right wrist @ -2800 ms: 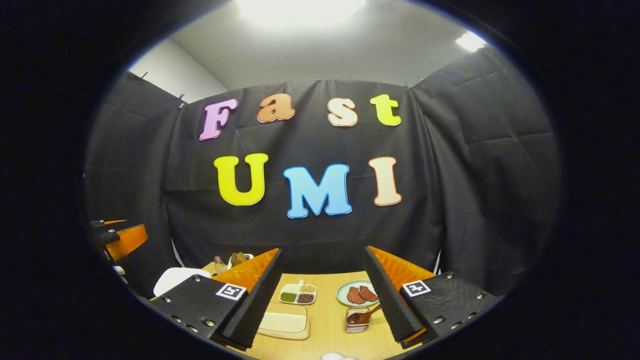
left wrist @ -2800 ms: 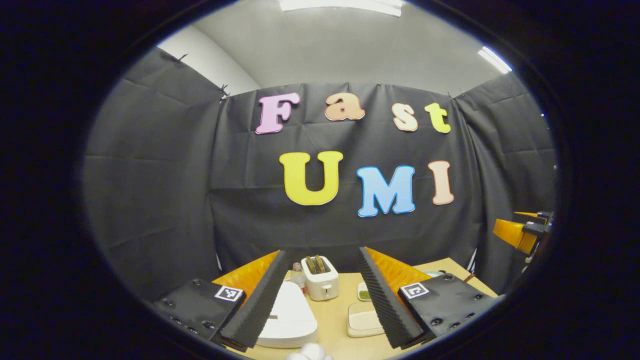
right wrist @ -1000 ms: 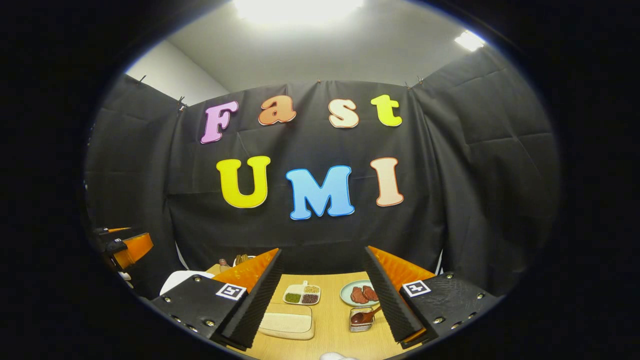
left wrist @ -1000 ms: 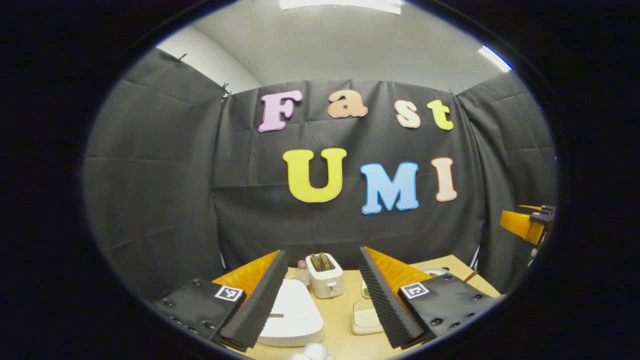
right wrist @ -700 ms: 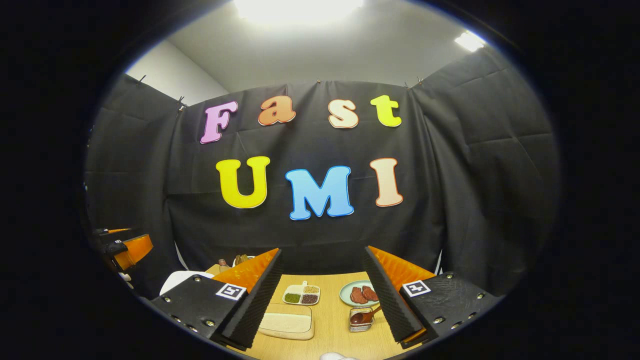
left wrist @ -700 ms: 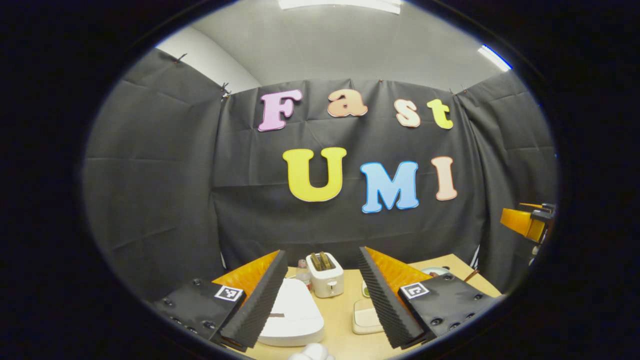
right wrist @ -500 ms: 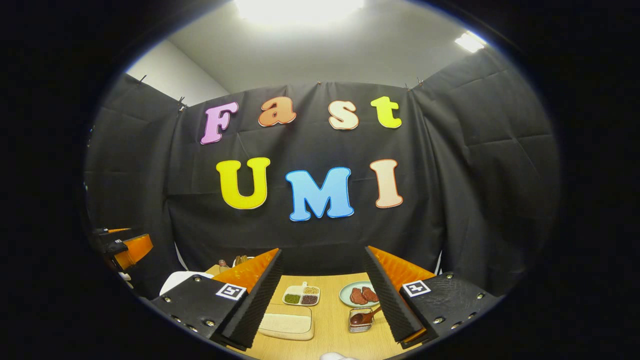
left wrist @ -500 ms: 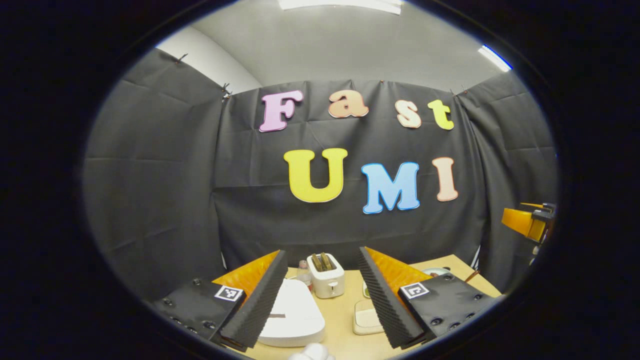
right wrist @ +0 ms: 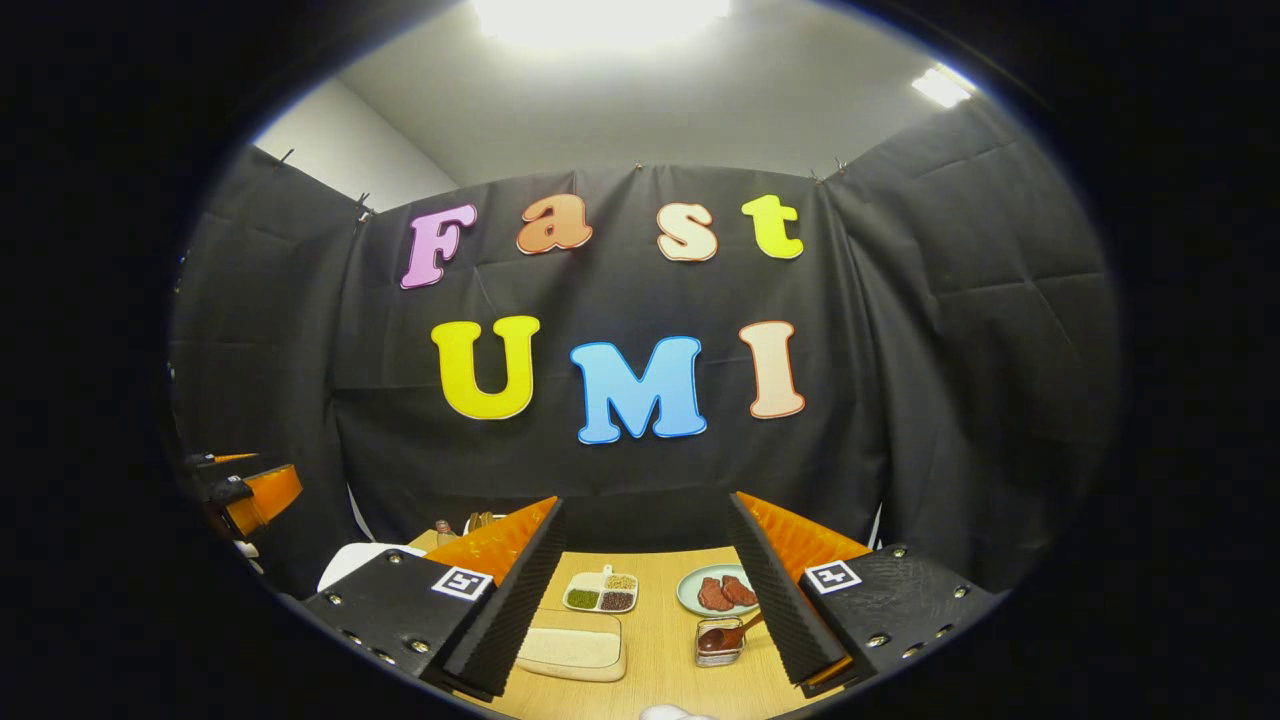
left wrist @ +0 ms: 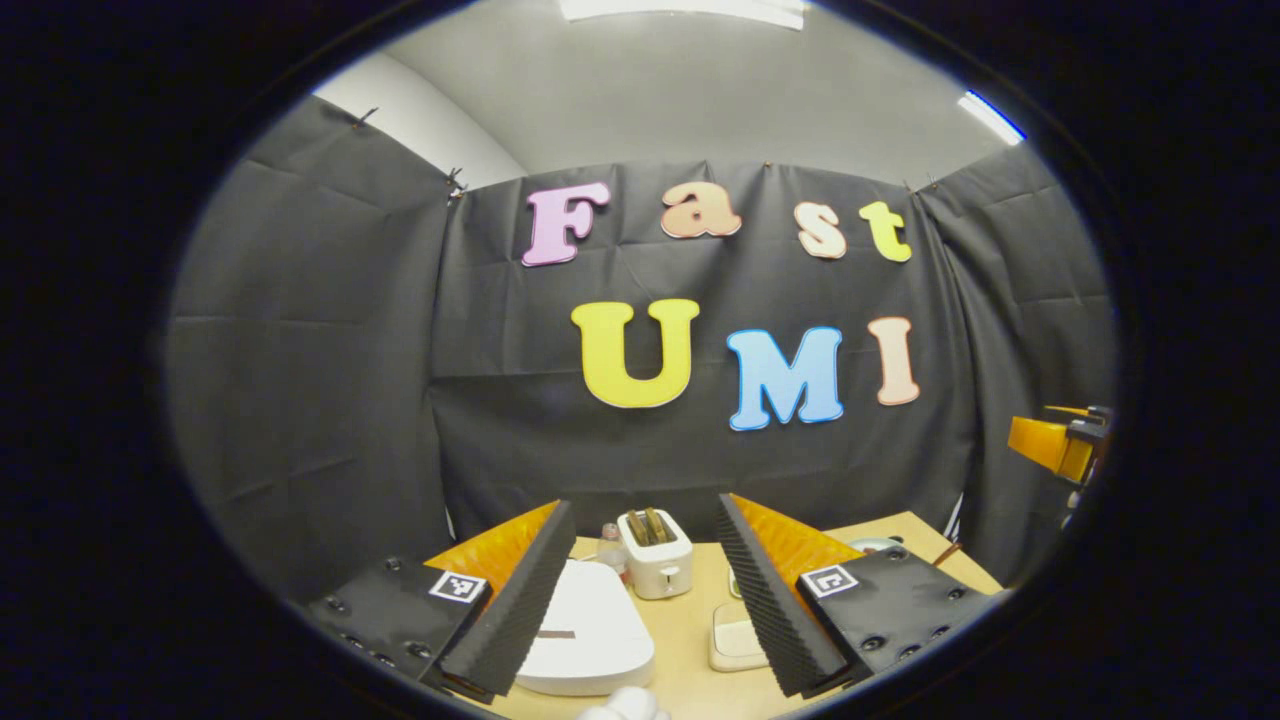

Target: Close the left gripper, press the button to open the rice cooker; take a wooden spoon from the chopstick holder with the right hand, scoop a spoonful of rice and pour it into the rice cooker, then put the wooden spoon back into the chopstick holder.

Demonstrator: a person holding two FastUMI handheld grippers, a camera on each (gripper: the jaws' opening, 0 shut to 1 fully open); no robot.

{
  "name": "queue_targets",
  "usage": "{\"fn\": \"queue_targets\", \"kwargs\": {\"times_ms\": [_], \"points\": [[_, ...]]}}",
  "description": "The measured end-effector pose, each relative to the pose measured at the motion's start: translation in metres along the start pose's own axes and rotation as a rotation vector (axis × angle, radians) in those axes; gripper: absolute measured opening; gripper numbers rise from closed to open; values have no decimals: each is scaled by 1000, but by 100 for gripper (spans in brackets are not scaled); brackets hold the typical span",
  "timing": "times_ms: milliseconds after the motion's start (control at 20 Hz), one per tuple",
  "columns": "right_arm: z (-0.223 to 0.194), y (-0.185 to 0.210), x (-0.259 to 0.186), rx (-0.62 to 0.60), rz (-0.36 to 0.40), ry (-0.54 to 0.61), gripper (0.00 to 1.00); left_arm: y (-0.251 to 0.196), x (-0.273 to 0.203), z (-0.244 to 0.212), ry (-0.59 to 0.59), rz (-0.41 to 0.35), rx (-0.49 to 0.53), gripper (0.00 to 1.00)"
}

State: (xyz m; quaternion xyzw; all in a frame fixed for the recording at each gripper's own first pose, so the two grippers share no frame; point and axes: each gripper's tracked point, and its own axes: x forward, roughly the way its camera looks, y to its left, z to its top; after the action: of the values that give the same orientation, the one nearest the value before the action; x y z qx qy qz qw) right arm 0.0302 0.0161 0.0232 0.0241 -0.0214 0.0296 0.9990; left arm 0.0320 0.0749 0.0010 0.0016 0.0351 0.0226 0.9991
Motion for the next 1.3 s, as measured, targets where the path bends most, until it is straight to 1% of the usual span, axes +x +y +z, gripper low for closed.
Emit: {"fn": "queue_targets", "kwargs": {"times_ms": [250,300,450,550,650,950,1050,1150,1300], "points": [[3,1,1,-1,-2,-5,98,1,1,0,2,-2,-1,100],[4,1,1,0,-1,-6,98,2,1,0,0,0,-2,99],[5,0,0,-3,-4,-10,97,0,0,0,2,-3,-1,100],[4,0,-1,-1,-4,-6,98,1,0,0,-1,-3,-1,98],[3,1,0,-3,-3,-2,98,0,-1,1,-3,-4,-2,100],[2,5,3,-9,5,7,98,3,-1,3,-6,0,-7,100],[1,5,3,-16,3,7,98,2,0,6,-14,0,-18,96],[0,6,2,-18,5,9,98,3,-1,8,-20,2,-18,100],[1,7,4,-21,7,11,98,4,-1,9,-23,4,-21,100]]}}
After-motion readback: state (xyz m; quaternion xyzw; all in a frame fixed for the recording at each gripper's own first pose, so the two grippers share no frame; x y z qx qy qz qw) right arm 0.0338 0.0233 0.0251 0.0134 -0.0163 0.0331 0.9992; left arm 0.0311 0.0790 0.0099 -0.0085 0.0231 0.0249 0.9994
